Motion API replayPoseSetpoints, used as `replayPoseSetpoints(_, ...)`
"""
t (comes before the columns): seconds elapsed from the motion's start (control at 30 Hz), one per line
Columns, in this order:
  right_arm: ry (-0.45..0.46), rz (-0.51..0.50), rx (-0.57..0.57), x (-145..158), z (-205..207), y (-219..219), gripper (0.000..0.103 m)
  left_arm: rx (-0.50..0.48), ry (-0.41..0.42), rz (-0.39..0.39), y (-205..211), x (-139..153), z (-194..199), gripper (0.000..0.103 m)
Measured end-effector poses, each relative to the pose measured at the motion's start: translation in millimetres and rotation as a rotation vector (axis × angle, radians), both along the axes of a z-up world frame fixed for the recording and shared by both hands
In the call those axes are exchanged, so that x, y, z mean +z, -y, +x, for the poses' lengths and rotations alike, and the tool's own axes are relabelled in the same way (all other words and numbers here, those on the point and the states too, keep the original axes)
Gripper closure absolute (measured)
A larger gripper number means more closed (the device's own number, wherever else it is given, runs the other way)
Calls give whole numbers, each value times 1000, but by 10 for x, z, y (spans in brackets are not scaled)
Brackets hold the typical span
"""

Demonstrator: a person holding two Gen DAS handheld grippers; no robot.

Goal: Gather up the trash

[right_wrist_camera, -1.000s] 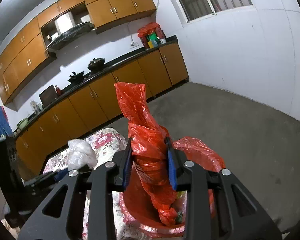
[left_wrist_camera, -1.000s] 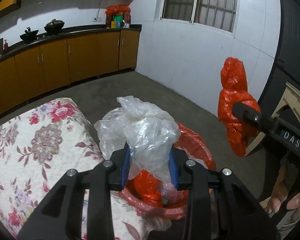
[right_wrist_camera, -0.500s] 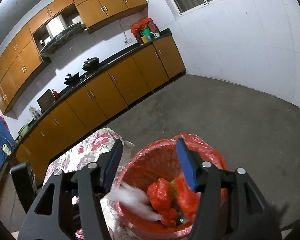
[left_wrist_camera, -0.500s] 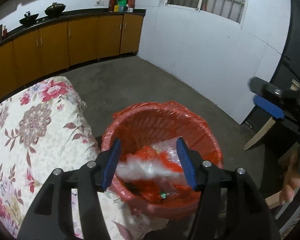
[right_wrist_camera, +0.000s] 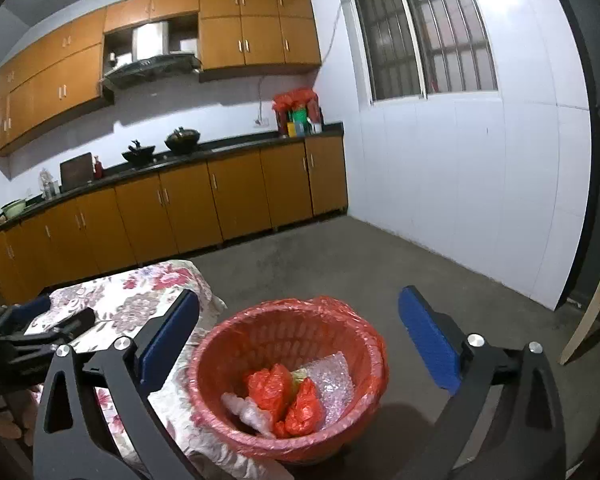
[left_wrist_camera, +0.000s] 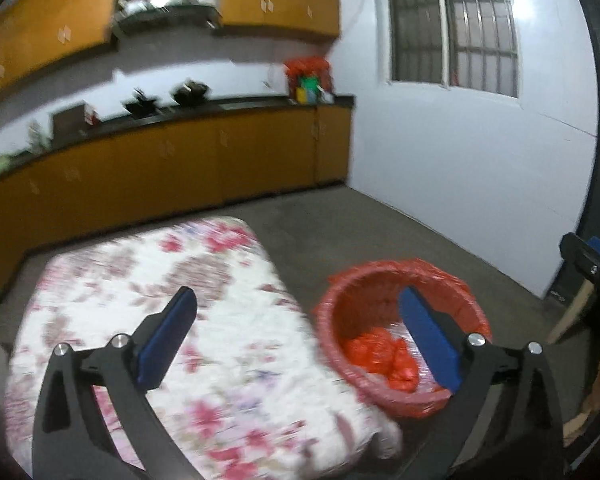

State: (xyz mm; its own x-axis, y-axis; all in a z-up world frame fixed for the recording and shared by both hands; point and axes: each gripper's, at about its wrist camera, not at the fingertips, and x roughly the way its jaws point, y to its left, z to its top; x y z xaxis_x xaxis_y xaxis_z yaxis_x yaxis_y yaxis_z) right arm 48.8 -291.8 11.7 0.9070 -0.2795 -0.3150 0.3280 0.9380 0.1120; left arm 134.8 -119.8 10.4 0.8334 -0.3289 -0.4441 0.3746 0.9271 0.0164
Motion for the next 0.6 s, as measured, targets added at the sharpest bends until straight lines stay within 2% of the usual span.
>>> replayPoseSetpoints(0.13, -59, 4, -13, -8, -109, -189, 2, 78, 48, 17, -232, 67, -306, 4)
replayPoseSetpoints(0.3, -124, 21, 40, -101, -169, -431, 2, 143, 36, -19, -478, 71, -564, 4)
replayPoseSetpoints(0.47, -149, -77, 50, -160, -262, -750, 2, 181, 45, -1, -598, 24, -770, 4)
replayPoseSetpoints(0.6, -166, -74, 61, -186, -297, -829, 2, 211, 50, 18, -646, -17, -891, 4)
